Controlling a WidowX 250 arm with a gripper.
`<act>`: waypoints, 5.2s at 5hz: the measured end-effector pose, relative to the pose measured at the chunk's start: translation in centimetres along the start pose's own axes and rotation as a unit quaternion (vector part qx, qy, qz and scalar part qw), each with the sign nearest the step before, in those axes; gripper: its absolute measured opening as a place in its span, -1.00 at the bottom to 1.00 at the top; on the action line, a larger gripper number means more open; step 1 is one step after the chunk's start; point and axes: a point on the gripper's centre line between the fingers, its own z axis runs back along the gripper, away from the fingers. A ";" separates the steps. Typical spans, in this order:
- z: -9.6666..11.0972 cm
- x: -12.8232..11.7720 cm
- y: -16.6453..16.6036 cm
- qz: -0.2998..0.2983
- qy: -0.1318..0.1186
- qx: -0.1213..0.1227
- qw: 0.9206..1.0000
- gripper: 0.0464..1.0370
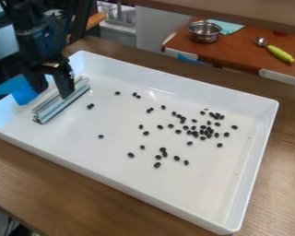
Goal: Sweep into pile
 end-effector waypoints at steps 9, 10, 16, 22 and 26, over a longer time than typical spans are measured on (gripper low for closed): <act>-1.4 -0.4 0.2 -0.013 0.007 0.046 0.999 -0.38; -1.4 -0.3 0.3 -0.013 0.004 0.050 0.999 -0.40; -1.2 -2.1 -9.1 -0.004 0.062 -0.009 0.998 -0.40; -1.2 -5.0 -18.7 -0.027 0.052 -0.048 0.997 -0.40; 2.0 -5.3 -17.6 -0.045 0.031 -0.082 0.995 -0.40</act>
